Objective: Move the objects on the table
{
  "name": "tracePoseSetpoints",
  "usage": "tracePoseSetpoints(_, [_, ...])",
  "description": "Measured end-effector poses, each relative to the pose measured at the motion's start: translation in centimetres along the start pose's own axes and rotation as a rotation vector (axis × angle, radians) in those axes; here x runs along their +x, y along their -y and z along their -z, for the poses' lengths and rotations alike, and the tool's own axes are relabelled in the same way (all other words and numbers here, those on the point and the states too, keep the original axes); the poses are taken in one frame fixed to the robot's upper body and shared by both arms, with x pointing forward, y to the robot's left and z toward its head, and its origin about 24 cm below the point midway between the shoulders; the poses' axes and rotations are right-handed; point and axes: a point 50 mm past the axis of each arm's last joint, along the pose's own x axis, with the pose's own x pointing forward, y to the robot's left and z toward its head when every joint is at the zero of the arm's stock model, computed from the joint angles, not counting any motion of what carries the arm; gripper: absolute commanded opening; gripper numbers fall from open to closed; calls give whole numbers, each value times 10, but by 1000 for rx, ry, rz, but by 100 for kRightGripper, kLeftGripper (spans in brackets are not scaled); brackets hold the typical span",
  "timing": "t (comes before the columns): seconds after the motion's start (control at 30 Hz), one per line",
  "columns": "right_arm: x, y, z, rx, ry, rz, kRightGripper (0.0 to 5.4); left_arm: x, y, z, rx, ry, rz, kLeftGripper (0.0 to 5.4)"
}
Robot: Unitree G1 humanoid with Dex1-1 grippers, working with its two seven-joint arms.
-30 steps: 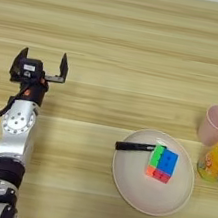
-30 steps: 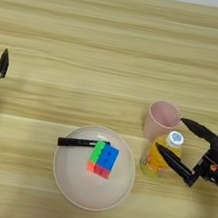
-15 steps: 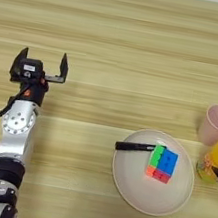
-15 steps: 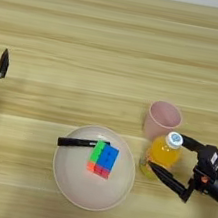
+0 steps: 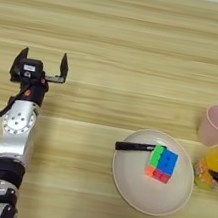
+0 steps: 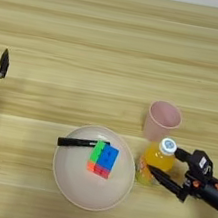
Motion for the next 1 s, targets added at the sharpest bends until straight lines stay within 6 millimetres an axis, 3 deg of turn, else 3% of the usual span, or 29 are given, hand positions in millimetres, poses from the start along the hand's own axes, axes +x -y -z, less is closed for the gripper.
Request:
tracePoseSetpoints(0.83, [6, 4, -1, -5, 20, 33, 349, 0, 1, 0, 2, 1, 2, 540])
tracePoseSetpoints(1.0, [6, 7, -12, -2, 76, 40, 349, 0, 1, 0, 2, 2, 2, 540])
